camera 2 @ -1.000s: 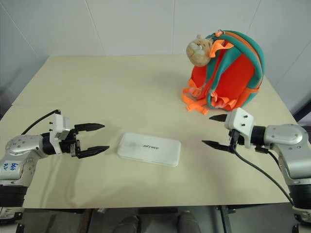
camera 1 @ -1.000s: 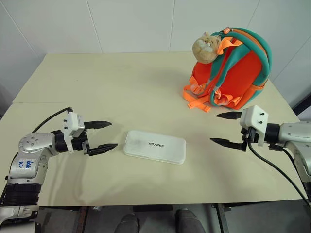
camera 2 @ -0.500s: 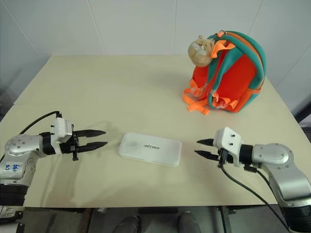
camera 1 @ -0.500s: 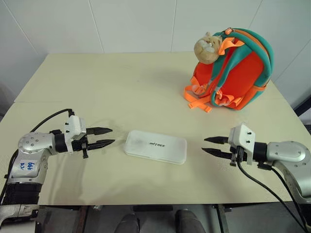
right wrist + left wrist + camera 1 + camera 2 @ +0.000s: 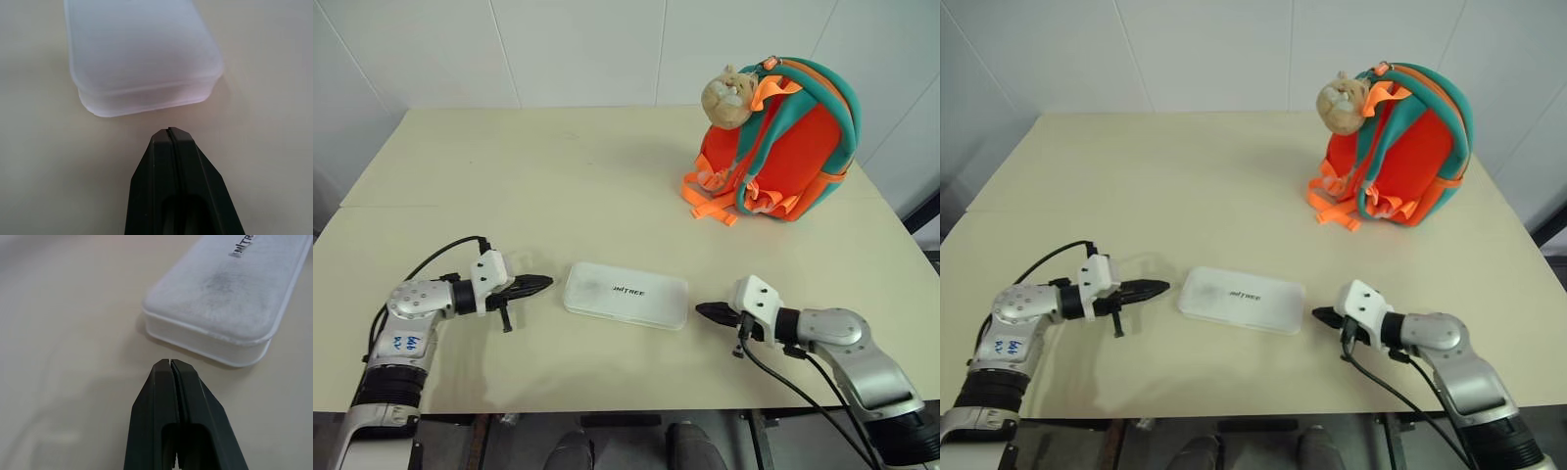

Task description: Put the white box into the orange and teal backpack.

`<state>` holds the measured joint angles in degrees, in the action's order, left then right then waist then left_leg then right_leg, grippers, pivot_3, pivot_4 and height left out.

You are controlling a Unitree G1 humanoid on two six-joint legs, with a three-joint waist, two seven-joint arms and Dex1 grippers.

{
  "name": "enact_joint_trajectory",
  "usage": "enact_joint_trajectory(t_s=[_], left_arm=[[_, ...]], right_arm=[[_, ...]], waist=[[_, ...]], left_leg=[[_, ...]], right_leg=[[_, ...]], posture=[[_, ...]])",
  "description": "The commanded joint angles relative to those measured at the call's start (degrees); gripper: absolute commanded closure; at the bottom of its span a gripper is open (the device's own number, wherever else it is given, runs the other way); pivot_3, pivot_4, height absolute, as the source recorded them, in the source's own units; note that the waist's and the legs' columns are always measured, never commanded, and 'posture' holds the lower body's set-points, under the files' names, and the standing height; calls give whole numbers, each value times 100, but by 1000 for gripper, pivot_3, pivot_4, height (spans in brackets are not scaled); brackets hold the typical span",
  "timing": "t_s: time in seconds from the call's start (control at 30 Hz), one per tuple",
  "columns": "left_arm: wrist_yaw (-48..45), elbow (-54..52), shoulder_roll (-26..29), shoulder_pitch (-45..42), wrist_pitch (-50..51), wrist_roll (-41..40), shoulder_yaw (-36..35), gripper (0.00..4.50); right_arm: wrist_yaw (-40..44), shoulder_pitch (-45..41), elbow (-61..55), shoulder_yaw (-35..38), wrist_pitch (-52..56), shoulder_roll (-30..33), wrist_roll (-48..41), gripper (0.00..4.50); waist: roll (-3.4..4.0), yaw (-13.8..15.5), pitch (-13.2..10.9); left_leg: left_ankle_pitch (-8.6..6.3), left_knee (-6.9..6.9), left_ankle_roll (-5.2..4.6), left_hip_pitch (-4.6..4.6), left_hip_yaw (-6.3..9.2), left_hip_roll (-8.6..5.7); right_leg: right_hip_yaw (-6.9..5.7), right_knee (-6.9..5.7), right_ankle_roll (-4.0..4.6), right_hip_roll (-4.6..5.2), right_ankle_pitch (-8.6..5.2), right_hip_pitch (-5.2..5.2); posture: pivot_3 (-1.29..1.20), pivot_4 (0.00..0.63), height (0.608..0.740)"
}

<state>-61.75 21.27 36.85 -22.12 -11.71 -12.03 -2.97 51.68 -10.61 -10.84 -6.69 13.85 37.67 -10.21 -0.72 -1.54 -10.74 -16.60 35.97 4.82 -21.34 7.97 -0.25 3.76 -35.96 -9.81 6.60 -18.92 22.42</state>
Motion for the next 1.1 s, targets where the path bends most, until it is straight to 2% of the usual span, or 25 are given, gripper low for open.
enact_joint_trajectory(t_s=[0.03,0.3,0.7,1.0,1.07,1.1], left_arm=[[167,-249,-134,33,-14,55,107,4438],[230,-154,-272,115,-40,210,331,4438],[151,-1191,-395,412,569,-40,456,4438],[518,-1250,-201,630,733,-12,97,4438],[605,-1191,-111,621,868,-41,-25,4500],[764,-1162,-71,604,1087,0,-93,4308]], right_arm=[[-41,-132,-86,-62,-83,-110,15,4500],[-2,-293,65,-106,-155,-187,74,4500],[496,-857,1074,25,-763,77,176,4500],[721,-663,1213,310,-668,410,38,4500],[734,-655,1258,454,-597,519,-31,4141],[728,-657,1273,511,-548,574,-49,3942]], waist=[[0,-3,0],[0,1,0],[0,4,0],[0,3,0],[0,4,0],[0,4,0]], left_leg=[[0,1,0,0,0,0],[0,3,0,1,2,0],[1,4,0,1,1,0],[1,2,0,1,1,0],[1,3,-1,1,1,0],[1,5,-1,1,1,0]], right_leg=[[0,0,0,0,0,0],[0,-1,0,0,1,-2],[0,3,-2,1,6,-4],[0,6,-2,0,6,-3],[0,5,-2,1,6,-4],[0,4,-2,1,7,-4]], posture=[[0,150,740],[0,150,740],[0,150,740],[0,150,740],[0,150,740],[0,150,740]])
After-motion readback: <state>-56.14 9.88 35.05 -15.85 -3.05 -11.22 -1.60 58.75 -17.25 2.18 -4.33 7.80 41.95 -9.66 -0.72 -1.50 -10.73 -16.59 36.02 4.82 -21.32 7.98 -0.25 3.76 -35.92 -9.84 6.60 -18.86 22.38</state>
